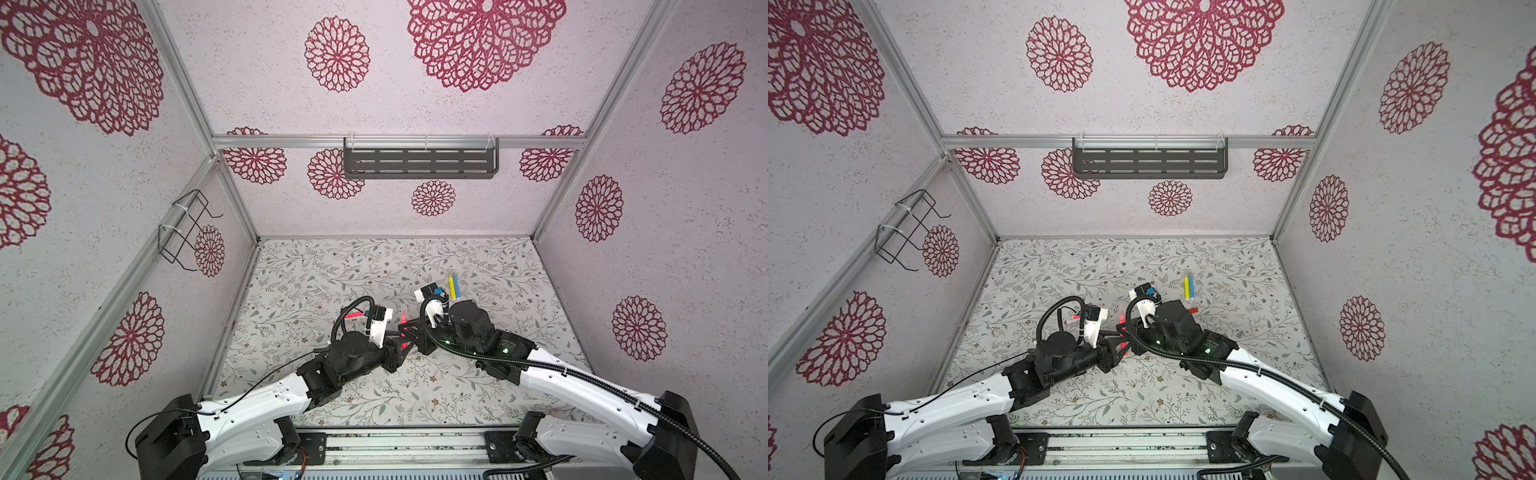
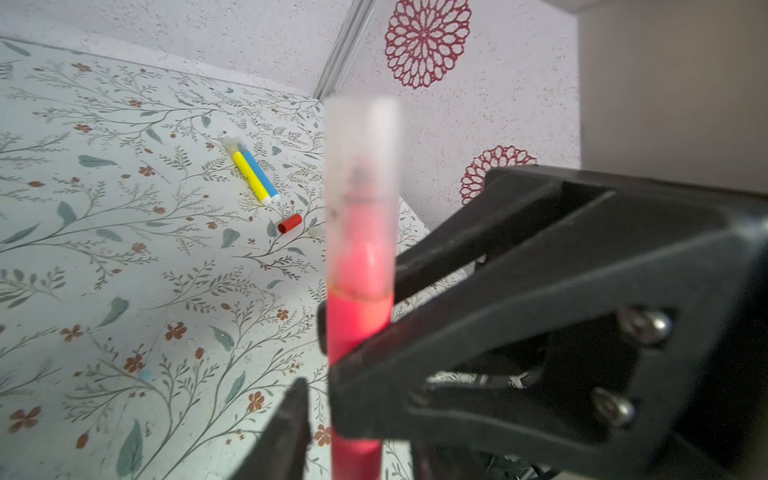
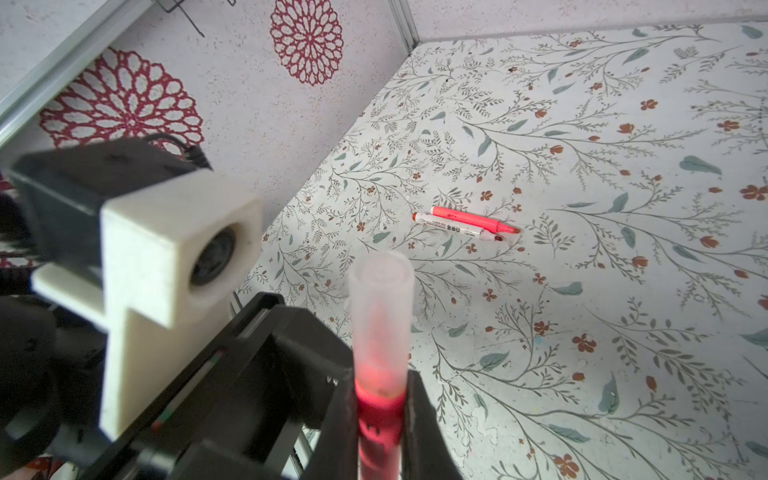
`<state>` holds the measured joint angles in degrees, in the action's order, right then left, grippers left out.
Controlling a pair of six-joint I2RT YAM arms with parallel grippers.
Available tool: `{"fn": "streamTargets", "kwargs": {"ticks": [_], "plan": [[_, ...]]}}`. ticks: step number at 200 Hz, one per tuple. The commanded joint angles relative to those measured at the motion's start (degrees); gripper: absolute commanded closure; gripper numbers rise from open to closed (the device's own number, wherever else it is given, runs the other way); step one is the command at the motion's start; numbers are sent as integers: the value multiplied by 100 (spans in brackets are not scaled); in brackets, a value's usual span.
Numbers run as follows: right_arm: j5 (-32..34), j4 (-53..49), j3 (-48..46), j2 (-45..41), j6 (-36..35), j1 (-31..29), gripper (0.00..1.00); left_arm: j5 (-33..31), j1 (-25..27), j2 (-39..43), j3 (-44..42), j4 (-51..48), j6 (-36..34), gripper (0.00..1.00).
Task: Insert the pens into the pen caps
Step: 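Open the left gripper to release the highlighter while the right gripper holds it, then carry the capped pink highlighter with the right gripper beside the yellow and blue markers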
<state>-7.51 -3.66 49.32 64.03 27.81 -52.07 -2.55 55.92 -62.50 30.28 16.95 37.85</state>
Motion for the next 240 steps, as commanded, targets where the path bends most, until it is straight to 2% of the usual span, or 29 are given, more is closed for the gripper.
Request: {"fn": "streamTargets", "kwargs": {"ticks": [1, 14, 33, 61, 79, 115, 145, 166, 216, 240], "plan": [[460, -454, 276, 30, -42, 394, 95, -923, 31, -87, 270, -696, 140, 43], [577, -871, 400, 211, -37, 854, 95, -1186, 27, -130, 316, -1097, 233, 43], [600, -1209, 594, 634, -190, 1525, 94, -1178, 26, -97, 171, -1110, 374, 42], [583, -1501, 1296, 1902, -540, 2282, 93, -1290, 33, 9, -11, -1162, 578, 42], [659, -1892, 2225, 2929, -774, 2534, 94, -1336, 55, 136, -74, -1245, 627, 42], [1104, -3190, 4662, 5003, -1251, 2685, 95, -1536, 110, 526, -192, -1573, 651, 42], [1449, -4099, 6159, 6212, -1361, 2781, 97, -1700, 130, 862, -336, -1733, 724, 41], [1573, -4336, 6548, 6558, -1393, 2812, 97, -1739, 135, 1006, -408, -1791, 737, 42], [1947, -4400, 6542, 6685, -1387, 2985, 96, -1767, 131, 1008, -396, -1818, 672, 41], [2008, -4453, 6545, 6719, -1418, 3052, 85, -1759, 134, 977, -374, -1817, 655, 41]]}}
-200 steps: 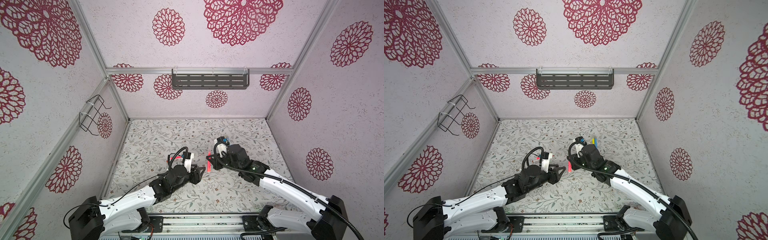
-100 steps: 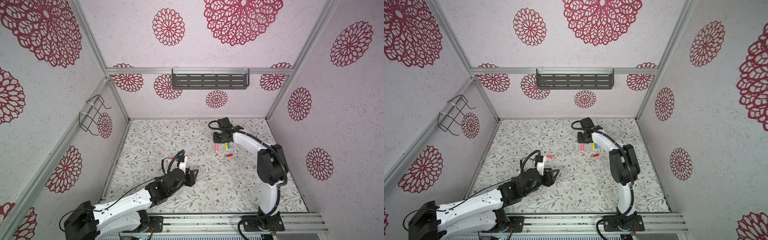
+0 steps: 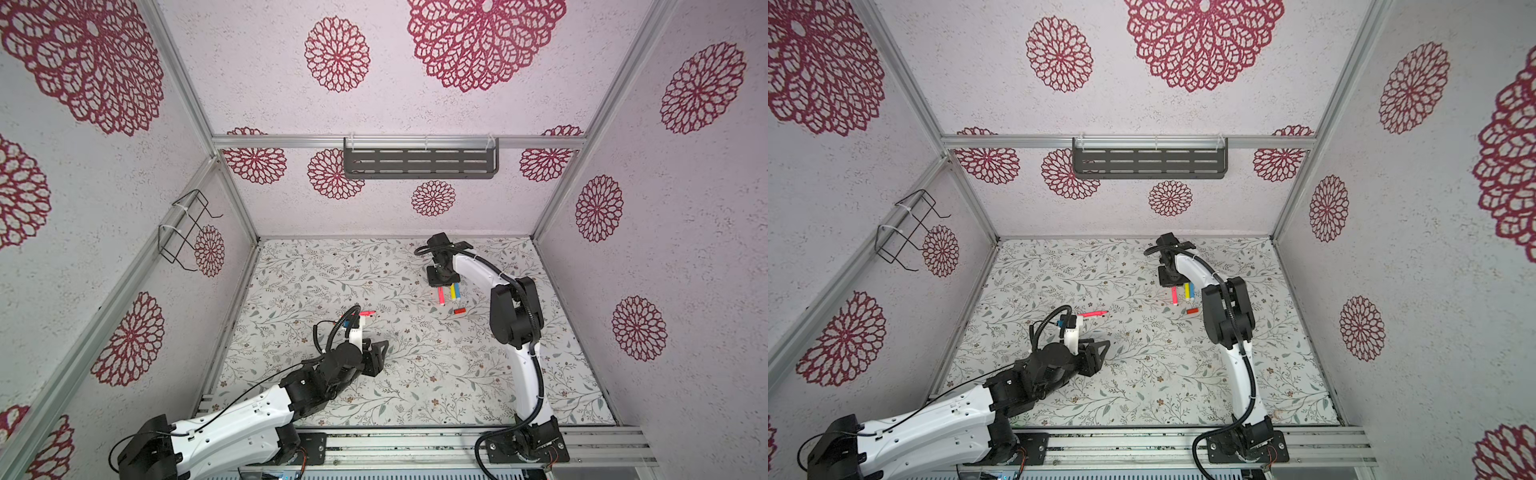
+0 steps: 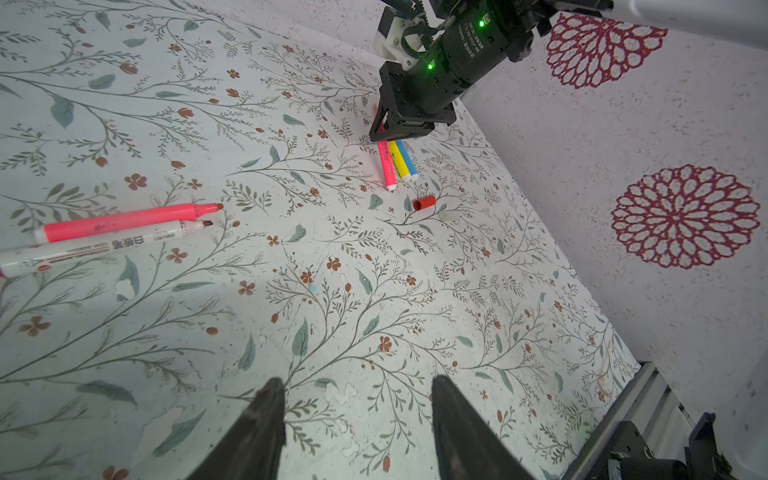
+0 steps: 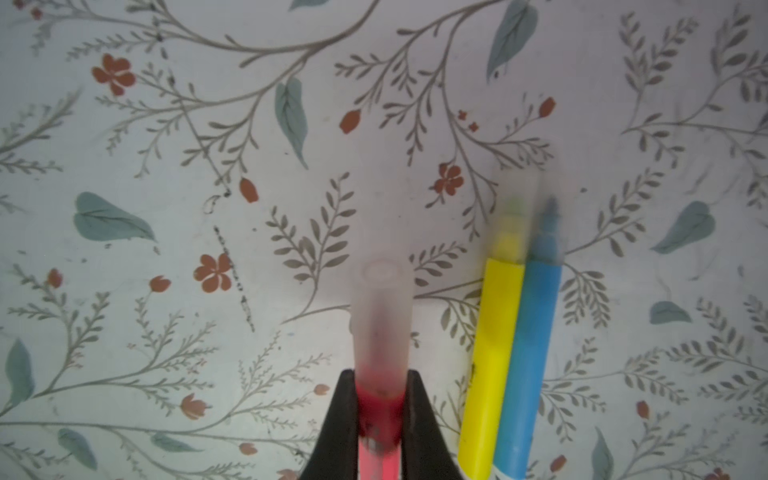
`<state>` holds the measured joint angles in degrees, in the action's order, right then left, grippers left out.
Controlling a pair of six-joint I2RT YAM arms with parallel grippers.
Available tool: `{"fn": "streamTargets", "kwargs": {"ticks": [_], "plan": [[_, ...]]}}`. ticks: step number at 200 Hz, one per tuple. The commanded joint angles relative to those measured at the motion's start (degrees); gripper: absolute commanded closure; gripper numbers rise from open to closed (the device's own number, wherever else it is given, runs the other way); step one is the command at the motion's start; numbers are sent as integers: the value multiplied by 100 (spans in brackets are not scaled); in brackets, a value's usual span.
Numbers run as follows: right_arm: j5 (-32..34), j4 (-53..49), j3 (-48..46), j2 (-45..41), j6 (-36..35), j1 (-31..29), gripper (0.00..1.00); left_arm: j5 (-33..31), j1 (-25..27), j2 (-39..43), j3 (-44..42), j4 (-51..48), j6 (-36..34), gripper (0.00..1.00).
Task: Insert the pens into the pen caps
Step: 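Carry the capped pink highlighter with the right gripper beside the yellow and blue markers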
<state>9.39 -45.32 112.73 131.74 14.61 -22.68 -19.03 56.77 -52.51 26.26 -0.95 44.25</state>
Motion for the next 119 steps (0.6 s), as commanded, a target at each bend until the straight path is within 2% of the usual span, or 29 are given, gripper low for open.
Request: {"fn": "streamTargets", "kwargs": {"ticks": [1, 15, 35, 68, 119], "plan": [[318, -290, 205, -52, -98, 113, 84, -111, 47, -22, 33, -27, 10, 41], [380, -309, 206, -93, -96, 123, 74, -86, 45, -31, 54, -44, -29, 42], [456, -298, 181, -261, -44, 116, 67, -88, 44, 0, 72, -102, -72, 41], [537, -74, -26, -731, -9, -42, 65, -173, 46, 74, 46, -133, -123, 41], [-431, 315, -500, -1009, 58, -173, 65, -241, 39, 135, 63, -210, -127, 41]]}}
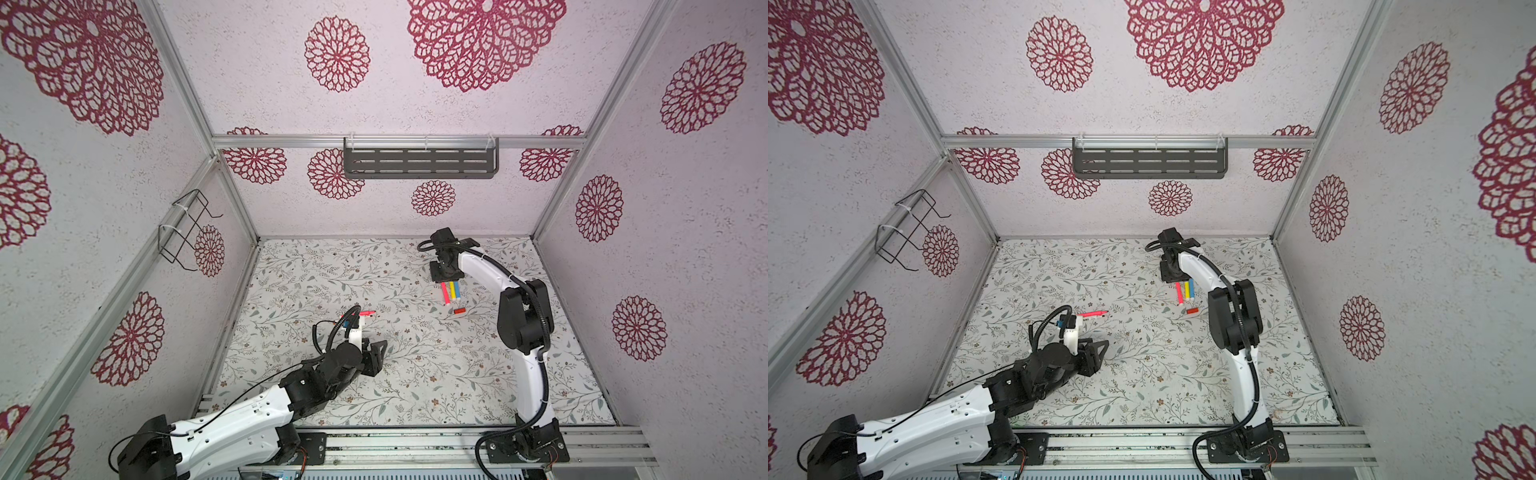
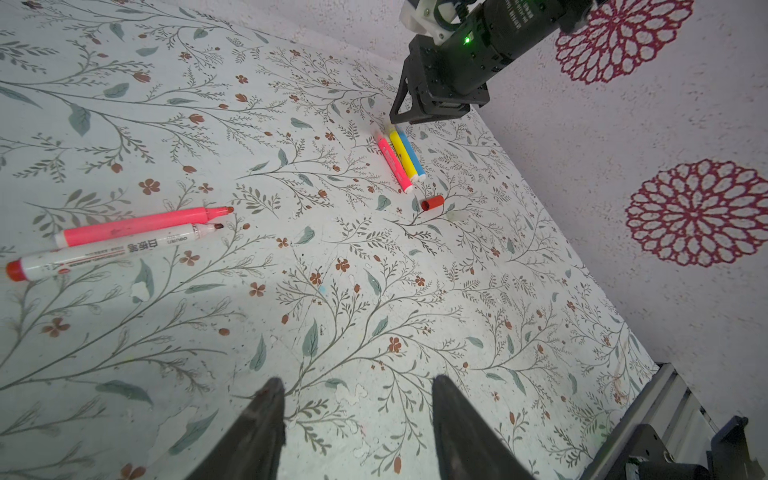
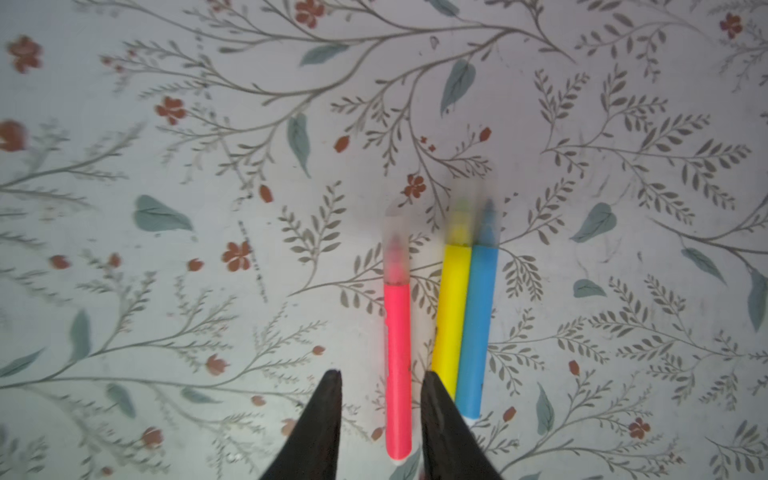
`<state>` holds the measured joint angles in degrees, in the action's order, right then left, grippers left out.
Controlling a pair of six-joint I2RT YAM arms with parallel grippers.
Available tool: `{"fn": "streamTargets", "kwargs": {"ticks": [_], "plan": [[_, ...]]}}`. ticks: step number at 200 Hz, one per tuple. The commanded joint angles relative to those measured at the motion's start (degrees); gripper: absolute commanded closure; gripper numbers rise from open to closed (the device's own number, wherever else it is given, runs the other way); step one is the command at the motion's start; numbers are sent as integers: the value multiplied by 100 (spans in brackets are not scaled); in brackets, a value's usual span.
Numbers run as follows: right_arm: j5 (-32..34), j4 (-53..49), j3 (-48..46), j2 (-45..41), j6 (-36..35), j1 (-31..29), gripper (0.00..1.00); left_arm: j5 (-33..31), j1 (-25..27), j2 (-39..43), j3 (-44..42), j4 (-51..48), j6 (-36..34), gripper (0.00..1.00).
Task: Insert the pens into the pen caps
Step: 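Carry the capped pink highlighter with the right gripper beside the yellow and blue markers, then open the right gripper and lift it off the placed highlighter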
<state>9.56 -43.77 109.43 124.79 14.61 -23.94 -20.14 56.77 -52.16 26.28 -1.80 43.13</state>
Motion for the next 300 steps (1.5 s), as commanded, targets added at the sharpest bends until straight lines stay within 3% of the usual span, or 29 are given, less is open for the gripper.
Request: {"fn": "streamTargets", "kwargs": {"ticks": [1, 79, 143, 300], "plan": [[-456, 172, -182, -319, 59, -48, 65, -130, 42, 100, 61, -126, -11, 41], [-753, 209, -175, 229, 76, -47, 65, -199, 38, 223, 26, -197, 27, 41], [-474, -48, 250, 794, 224, 7, 65, -262, 40, 285, -34, -231, 36, 41], [115, -235, 514, 1009, 485, 217, 64, -367, 10, 441, -33, -291, -104, 41]]}}
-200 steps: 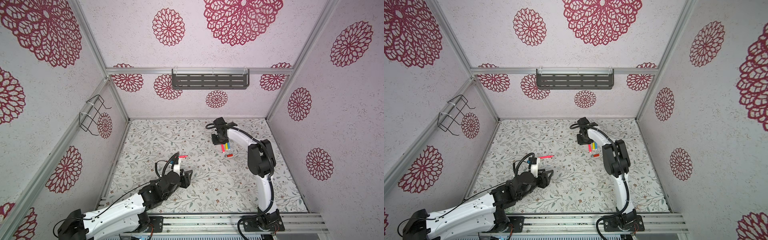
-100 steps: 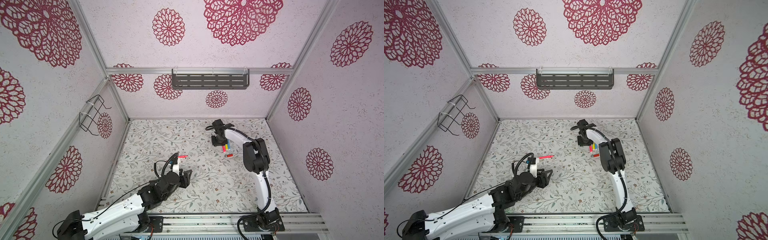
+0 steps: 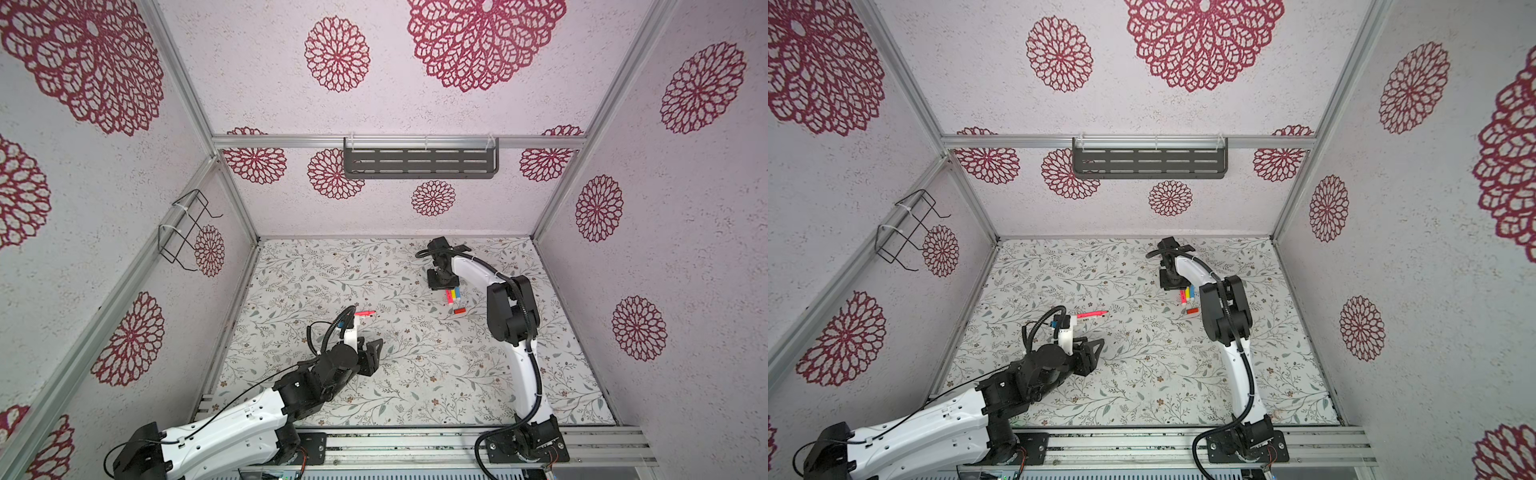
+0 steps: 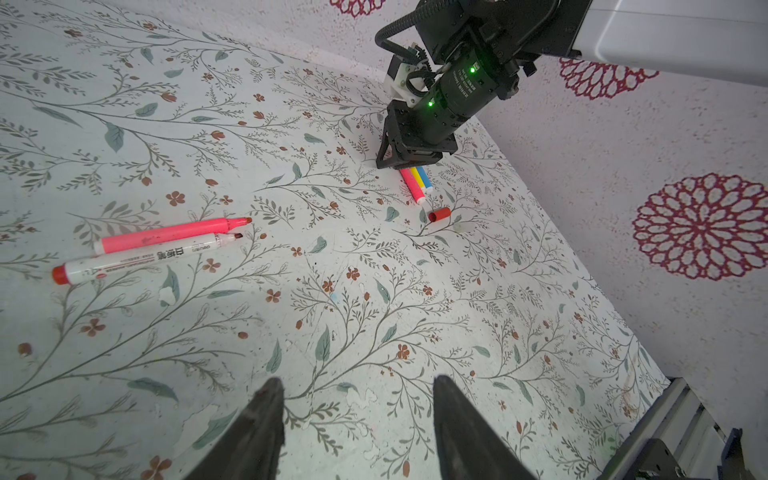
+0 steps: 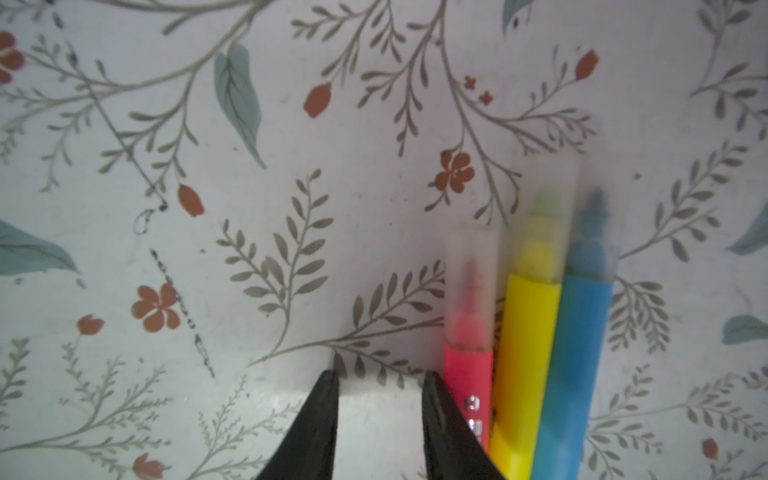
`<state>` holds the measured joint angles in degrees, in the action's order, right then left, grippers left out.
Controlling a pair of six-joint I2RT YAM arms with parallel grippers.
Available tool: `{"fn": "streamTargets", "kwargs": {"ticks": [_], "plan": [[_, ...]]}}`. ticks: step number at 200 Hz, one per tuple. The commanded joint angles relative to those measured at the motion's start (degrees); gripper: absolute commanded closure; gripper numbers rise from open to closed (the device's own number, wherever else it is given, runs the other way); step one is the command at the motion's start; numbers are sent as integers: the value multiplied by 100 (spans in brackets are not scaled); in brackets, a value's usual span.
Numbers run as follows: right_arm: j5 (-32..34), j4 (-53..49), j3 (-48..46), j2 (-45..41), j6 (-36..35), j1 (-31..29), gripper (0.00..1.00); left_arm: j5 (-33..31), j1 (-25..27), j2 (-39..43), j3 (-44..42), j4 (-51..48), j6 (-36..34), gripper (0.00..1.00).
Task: Insert the pens into the pen caps
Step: 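Open the right gripper and lift it off the placed highlighter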
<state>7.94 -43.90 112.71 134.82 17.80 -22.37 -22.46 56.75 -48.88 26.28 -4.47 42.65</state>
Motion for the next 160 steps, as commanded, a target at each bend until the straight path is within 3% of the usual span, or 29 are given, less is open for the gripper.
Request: {"fn": "streamTargets", "kwargs": {"ticks": [1, 100, 160], "plan": [[282, -224, 194, 6, 170, 58, 64, -135, 12, 115, -34, -22, -51, 41], [132, -186, 226, -125, 264, 60, 62, -135, -15, 221, -62, -116, -7, 41], [-181, -197, 211, -1560, -25, -495, 46, -42, -106, -2, 187, -213, -272, 40]]}}
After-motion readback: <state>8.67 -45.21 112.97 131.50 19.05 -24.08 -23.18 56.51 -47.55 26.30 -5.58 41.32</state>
